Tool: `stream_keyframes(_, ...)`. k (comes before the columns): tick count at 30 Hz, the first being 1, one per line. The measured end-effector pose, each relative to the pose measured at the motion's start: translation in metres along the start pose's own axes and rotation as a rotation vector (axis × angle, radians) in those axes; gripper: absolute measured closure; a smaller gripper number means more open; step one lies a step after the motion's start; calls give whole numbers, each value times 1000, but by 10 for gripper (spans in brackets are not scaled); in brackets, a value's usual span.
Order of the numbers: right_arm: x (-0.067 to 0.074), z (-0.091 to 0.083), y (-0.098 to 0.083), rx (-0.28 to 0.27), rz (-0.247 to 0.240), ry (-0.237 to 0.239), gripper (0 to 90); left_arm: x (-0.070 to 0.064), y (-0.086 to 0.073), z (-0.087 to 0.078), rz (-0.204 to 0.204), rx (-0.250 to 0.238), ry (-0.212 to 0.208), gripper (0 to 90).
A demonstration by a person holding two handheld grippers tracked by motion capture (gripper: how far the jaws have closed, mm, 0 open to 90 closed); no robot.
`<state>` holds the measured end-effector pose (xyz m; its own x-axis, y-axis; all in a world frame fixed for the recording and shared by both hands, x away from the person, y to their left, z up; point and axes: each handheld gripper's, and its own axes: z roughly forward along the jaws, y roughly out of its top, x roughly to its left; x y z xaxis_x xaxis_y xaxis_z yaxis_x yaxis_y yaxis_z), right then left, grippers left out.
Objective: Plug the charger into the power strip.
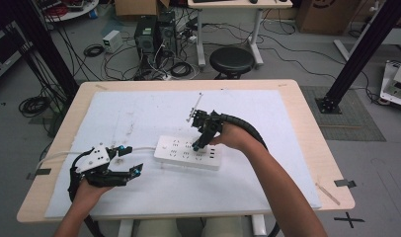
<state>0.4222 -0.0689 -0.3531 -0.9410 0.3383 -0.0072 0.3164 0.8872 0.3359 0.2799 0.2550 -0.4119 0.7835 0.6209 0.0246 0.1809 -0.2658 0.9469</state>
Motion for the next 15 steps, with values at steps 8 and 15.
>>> stream_keyframes(8,-2,-19,-21,-129,123,-40,165,0,1,1,-1,-5,-4,278)
stream_keyframes(15,-1,-38,-49,-256,187,-51,123,0,1,1,-2,-6,-8,278)
